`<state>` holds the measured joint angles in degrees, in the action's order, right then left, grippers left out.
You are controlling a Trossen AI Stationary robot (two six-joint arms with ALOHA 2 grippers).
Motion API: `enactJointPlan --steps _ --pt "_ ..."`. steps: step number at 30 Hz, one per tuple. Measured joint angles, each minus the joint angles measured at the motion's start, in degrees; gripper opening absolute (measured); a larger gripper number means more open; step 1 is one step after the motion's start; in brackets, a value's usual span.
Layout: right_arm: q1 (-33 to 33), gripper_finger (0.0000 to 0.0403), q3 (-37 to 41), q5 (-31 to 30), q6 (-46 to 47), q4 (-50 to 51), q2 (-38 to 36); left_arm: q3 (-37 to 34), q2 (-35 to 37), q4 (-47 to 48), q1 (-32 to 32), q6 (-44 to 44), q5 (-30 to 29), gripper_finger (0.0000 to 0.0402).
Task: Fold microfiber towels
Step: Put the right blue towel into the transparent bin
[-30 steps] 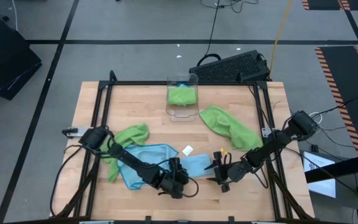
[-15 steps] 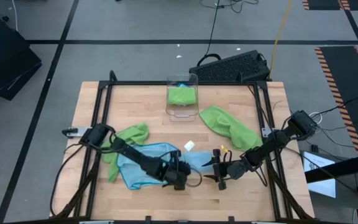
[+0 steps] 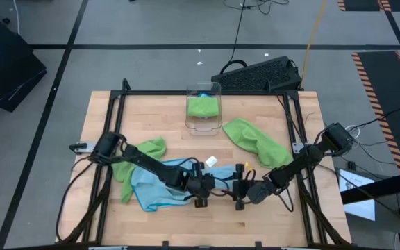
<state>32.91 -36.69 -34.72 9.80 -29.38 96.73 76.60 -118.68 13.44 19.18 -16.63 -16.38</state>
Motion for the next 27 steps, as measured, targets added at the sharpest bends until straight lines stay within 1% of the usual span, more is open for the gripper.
enactJointPlan --steps 7,10,13,15,17,18,19,21,25,27 --pt "-0.63 0.0201 -0.22 0.32 -0.07 2.31 0.05 0.04 2.36 -0.49 -0.74 -0.31 0.44 0.0029" --pt "-0.63 0.0201 -0.22 0.35 -1.54 1.34 1.42 0.09 3.35 -1.1 -1.16 -0.39 0.35 0.0021" --pt "-0.88 0.0201 -0.23 0.41 -2.53 -0.87 4.37 0.13 3.55 -2.21 -1.6 -0.27 0.44 0.001" --pt "-1.32 0.0201 -0.22 -0.54 -1.87 -2.47 6.44 0.13 3.51 -1.88 -1.64 -0.15 0.65 0.0011" --pt "-1.7 0.0199 -0.2 -3.21 -0.21 -2.84 7.63 0.13 3.51 -1.91 -1.64 -0.17 1.6 0.0016" --pt "-1.91 0.0194 -0.22 -3.58 0.03 -3.47 8.08 0.13 3.51 -1.83 -1.61 -0.17 1.84 0.002" --pt "-2.11 0.0185 -0.22 -3.67 0.07 -3.52 8.24 0.13 3.51 -1.57 -1.56 -0.17 1.84 0.0022" --pt "-2.54 0.0155 -0.22 -2.6 0.15 -2.97 8.24 0.13 3.51 -1.46 -1.35 -0.19 1.88 0.0021" --pt "-3.24 0.0062 -0.22 -1.27 0.19 -3.09 8.22 0.13 3.51 -1.55 -1.11 0.06 1.14 0.0014" --pt "-3.59 0.002 -0.22 -1.26 0.07 -3.38 8.22 0.13 3.51 -1.56 -1.11 -0.12 1.14 0.0024"
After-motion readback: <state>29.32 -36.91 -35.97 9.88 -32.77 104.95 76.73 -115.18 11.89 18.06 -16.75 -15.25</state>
